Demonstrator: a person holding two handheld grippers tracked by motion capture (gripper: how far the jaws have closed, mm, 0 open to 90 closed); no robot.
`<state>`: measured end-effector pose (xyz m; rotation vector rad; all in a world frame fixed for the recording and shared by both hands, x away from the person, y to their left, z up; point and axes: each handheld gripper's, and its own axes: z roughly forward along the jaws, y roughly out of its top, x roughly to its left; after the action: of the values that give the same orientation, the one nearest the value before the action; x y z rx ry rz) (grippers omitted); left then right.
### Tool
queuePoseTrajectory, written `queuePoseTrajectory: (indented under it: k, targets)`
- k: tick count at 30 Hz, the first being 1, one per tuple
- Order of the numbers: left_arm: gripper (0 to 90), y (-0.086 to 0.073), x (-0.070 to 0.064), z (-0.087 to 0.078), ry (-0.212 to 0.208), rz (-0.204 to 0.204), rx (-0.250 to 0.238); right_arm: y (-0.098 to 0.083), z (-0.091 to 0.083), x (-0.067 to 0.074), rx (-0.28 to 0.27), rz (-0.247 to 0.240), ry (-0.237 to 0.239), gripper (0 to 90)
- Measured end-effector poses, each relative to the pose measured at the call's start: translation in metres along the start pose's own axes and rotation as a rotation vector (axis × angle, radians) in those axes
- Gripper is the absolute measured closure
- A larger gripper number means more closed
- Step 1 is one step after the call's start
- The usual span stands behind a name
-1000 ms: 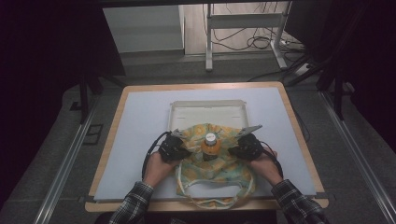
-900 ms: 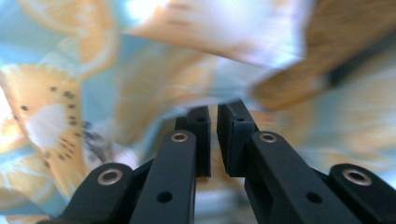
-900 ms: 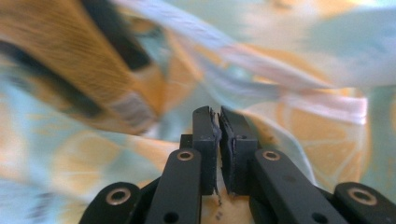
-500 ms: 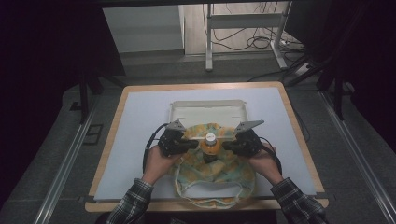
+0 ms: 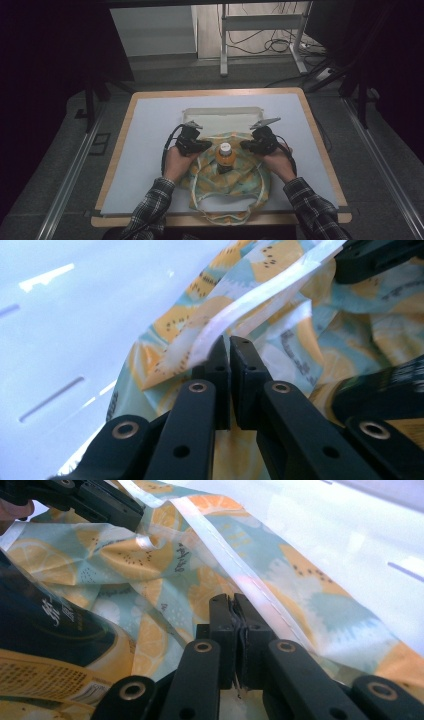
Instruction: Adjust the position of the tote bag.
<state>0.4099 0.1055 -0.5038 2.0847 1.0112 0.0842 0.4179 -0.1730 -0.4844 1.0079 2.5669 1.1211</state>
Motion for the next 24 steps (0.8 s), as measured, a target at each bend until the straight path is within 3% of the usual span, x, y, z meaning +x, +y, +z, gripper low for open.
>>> queuePoseTrajectory:
  k: [2, 4, 8, 16, 17, 24]
  targets:
    - [86.8, 0.0, -0.001, -0.001, -0.015, -0.004, -0.01, -0.001, 0.0, 0.0, 0.001, 0.0, 0.003, 86.2]
    - [85.7, 0.0, -0.006, -0.009, -0.048, 0.019, -0.02, 0.0, -0.005, 0.005, -0.003, -0.019, 0.009, 85.5]
    - [84.5, -0.002, -0.017, -0.019, -0.062, 0.054, -0.028, 0.001, -0.012, 0.014, -0.013, -0.046, 0.023, 83.9]
    - [83.2, -0.012, -0.034, -0.034, -0.066, 0.119, -0.045, -0.007, -0.022, 0.03, -0.02, -0.085, 0.058, 83.0]
    - [83.0, -0.016, -0.038, -0.038, -0.061, 0.13, -0.048, -0.011, -0.025, 0.037, -0.018, -0.099, 0.079, 83.0]
    - [83.0, -0.025, -0.043, -0.047, -0.064, 0.134, -0.063, -0.031, -0.028, 0.056, 0.029, -0.115, 0.137, 83.2]
